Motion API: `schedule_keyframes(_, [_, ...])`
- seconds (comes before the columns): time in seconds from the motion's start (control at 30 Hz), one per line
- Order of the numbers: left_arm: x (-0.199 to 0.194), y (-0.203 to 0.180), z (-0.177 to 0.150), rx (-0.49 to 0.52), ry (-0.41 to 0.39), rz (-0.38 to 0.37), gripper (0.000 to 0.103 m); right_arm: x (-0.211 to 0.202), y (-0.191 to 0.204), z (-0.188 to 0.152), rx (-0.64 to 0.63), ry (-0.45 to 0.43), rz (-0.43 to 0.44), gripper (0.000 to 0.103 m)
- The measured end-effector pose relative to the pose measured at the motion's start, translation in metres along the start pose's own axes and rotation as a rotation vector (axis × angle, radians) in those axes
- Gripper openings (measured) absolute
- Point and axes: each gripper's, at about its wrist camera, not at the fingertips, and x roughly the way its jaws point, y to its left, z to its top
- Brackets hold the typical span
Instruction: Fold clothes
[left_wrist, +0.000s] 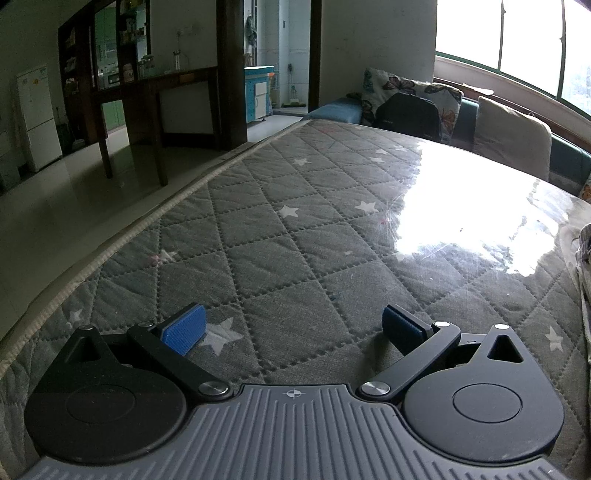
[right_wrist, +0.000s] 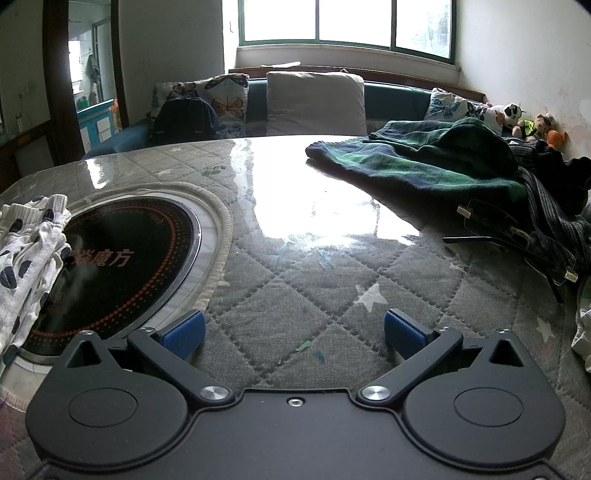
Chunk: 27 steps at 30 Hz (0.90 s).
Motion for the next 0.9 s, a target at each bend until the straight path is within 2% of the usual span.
schedule_keyframes(0.9, [0.0002, 0.0011, -0.0005, -0.001, 0.000, 0.000, 0.103, 0.0010, 0.0032, -0.0018, 0.001, -0.001, 0.001, 0.103])
